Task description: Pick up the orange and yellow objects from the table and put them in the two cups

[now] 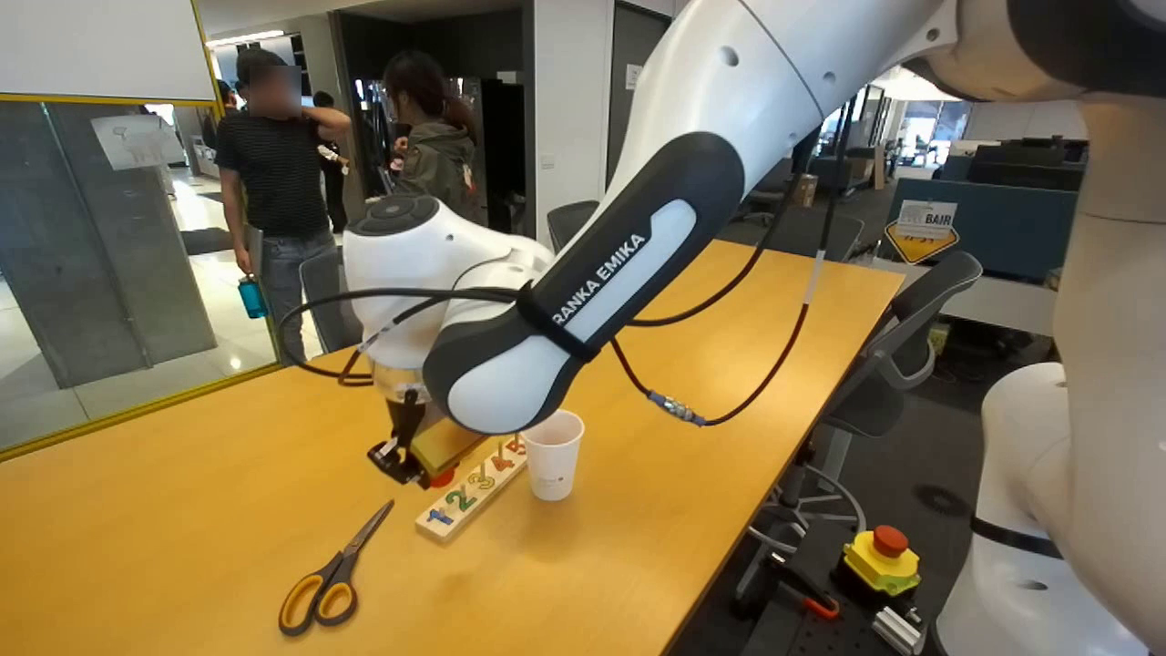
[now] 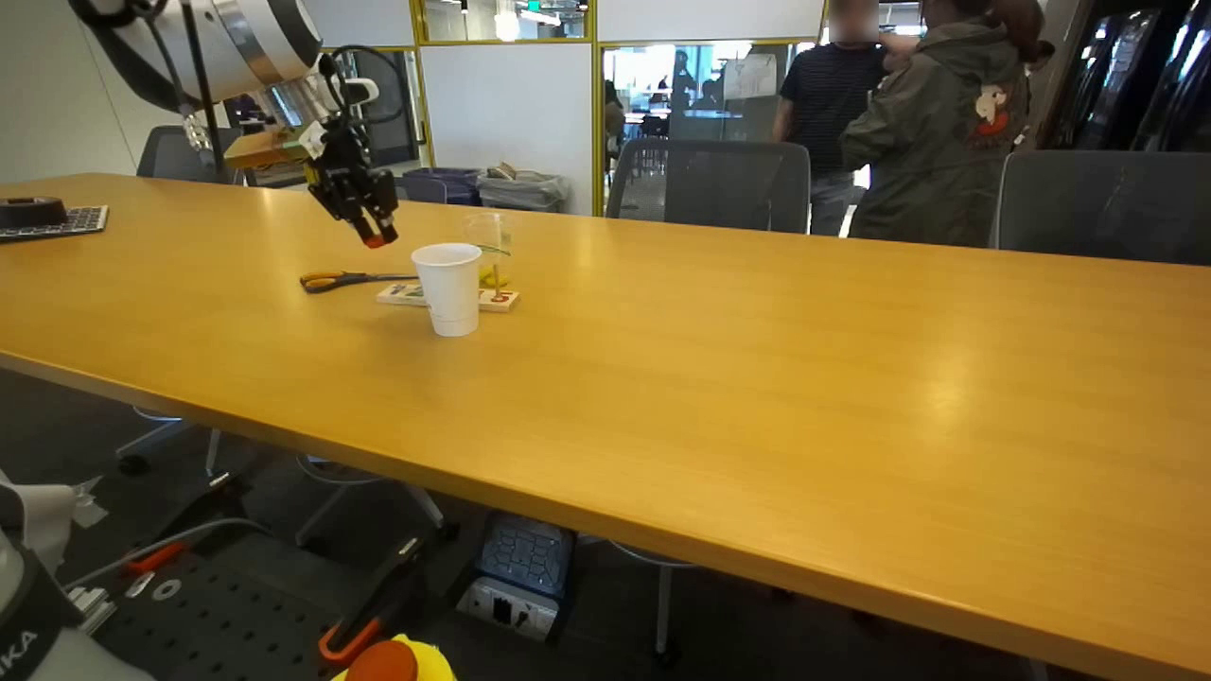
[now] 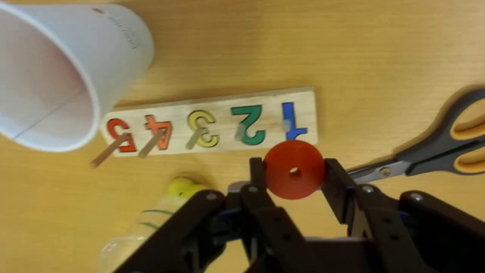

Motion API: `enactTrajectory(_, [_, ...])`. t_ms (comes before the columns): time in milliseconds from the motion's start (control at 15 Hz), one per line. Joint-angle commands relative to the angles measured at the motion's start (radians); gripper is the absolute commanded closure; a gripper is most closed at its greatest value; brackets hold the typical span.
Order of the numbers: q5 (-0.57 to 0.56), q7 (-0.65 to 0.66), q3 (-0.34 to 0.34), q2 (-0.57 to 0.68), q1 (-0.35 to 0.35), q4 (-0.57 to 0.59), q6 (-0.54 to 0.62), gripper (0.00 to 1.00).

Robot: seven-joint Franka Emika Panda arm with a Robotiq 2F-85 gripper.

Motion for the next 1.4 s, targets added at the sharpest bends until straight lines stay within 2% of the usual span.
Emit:
enactTrajectory(0, [-0.091, 0.044, 0.004, -0.095, -0.069, -0.017, -0.091, 0.80])
enactTrajectory(333, [-0.126, 0.009, 0.019, -0.142, -0.170, -0.029, -0.188, 0.80])
enactTrajectory(533, [-0.089, -0.046, 0.025, -0.144, -0.208, -0.036, -0.206, 0.80])
enactTrajectory(1000, [-0.034, -0.111, 0.032, -0.131, -0.240, -0.039, -0.265, 0.80])
enactTrajectory(1333, [0.054, -0.181, 0.040, -0.133, -0.246, -0.041, -0.282, 0.80])
